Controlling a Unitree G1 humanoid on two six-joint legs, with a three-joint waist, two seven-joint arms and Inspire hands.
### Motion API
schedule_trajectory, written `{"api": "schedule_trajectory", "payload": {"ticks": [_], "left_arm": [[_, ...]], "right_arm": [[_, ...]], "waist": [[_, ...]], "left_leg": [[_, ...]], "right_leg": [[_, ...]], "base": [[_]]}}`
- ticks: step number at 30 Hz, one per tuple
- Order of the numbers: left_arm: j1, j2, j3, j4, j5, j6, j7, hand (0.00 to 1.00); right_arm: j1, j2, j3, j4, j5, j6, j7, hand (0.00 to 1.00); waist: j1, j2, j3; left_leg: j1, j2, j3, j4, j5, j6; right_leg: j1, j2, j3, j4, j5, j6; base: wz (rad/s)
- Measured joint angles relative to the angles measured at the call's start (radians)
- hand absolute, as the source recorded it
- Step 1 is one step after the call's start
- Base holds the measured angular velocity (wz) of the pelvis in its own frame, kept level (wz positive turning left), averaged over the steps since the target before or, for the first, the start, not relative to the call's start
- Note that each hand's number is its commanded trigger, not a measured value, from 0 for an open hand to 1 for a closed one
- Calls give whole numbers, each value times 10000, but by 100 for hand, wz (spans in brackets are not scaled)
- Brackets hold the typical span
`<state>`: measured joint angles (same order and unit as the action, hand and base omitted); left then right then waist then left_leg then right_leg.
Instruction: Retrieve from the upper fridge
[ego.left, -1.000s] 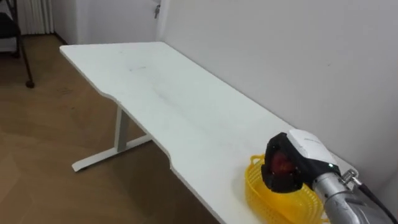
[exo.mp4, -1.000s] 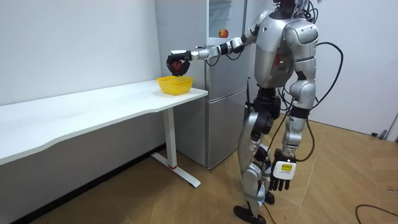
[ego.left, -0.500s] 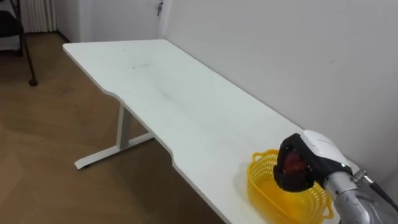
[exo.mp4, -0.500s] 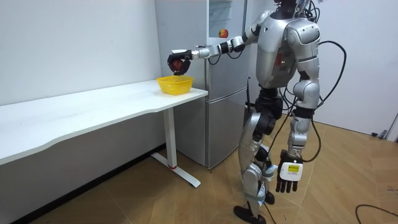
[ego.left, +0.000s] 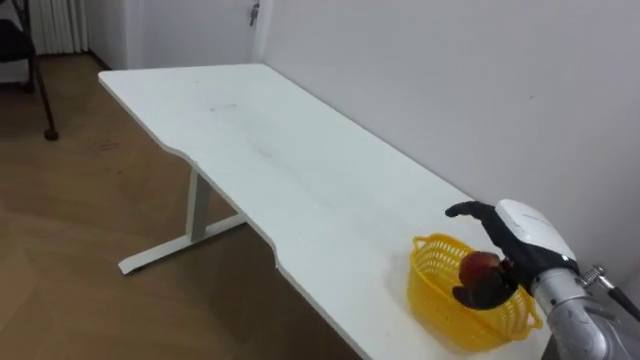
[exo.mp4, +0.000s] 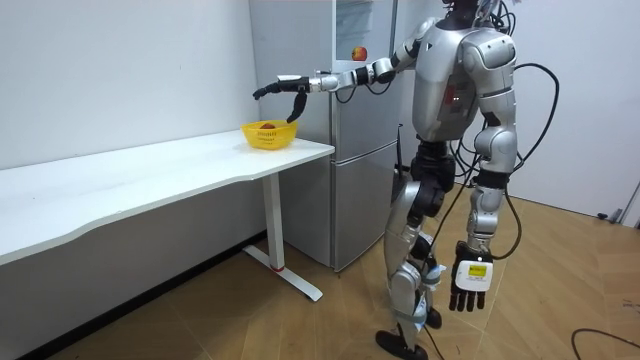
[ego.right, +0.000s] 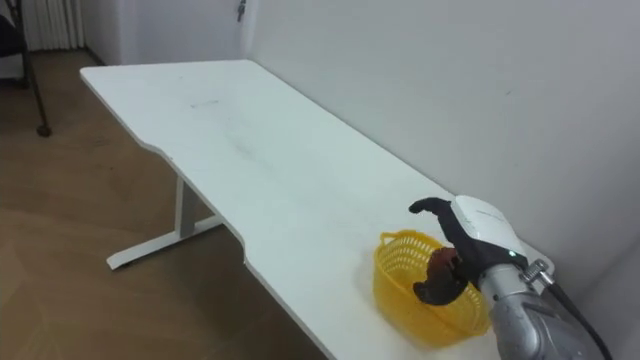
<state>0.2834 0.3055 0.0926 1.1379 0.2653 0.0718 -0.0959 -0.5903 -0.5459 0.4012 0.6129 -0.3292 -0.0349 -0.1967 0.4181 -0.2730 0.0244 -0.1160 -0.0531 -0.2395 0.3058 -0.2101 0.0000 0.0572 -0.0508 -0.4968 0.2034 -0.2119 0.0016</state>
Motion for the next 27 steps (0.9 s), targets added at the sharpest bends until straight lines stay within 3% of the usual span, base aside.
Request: {"api": "schedule_trajectory", "payload": {"ticks": [6,11,21,27], "left_arm": [[24,-13,12,11,7,114,67,0],[41,-57,9,-6,7,164,199,0],[219,-294,21,-458,70,323,227,0],[256,-449,95,-576,112,296,269,0]], "right_arm": [[3,1,-2,13,99,12,-6,0],[12,4,0,11,189,17,-7,0],[76,30,-124,-92,909,34,29,0],[661,42,-1040,-1933,1178,11,21,0]], "waist": [[-50,203,-52],[-44,202,-61],[-271,442,47],[-520,854,-91]], "left_leg": [[279,5,4,-132,8,-4],[451,30,11,-220,11,-6],[736,55,198,-222,-8,16],[899,80,503,-258,-2,36]], "right_leg": [[200,-9,7,-2,-2,3],[312,-1,5,-2,-3,5],[491,-24,205,-2,-3,5],[503,-33,542,0,-2,4]], "base": [[-1],[-1],[-5],[-16]]}}
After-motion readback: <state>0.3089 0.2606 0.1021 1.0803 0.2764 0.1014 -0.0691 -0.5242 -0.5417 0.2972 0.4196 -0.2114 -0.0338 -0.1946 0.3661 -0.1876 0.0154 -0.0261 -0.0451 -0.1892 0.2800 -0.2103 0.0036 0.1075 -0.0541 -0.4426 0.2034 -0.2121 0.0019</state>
